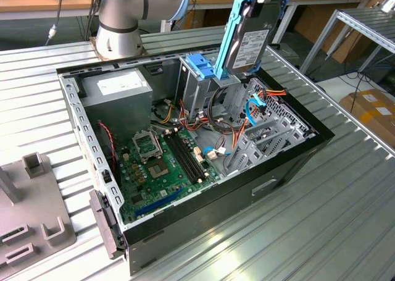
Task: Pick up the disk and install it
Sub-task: 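Insert the disk into the insertion slot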
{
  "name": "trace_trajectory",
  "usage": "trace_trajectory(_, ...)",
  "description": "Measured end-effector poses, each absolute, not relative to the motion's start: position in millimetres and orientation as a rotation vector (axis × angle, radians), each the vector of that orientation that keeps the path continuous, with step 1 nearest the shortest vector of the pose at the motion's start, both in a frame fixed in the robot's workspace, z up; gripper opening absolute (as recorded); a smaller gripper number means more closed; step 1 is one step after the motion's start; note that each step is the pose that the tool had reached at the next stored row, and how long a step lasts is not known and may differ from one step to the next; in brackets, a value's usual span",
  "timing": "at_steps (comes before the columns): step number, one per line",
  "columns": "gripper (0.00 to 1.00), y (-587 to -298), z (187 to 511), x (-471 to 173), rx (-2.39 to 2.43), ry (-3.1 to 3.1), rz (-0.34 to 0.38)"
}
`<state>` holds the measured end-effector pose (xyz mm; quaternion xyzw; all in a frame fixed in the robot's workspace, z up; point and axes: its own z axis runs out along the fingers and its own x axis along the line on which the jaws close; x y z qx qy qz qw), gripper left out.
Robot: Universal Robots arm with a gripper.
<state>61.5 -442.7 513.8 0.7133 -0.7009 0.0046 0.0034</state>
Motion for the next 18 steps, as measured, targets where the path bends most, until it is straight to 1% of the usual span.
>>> trace_trajectory(10, 0.37, -456.3, 513.8, 62.0, 2.236, -2.197, 0.015)
trace_trajectory(18, 0.37, -473.1, 513.8, 62.5, 2.236, -2.197, 0.015)
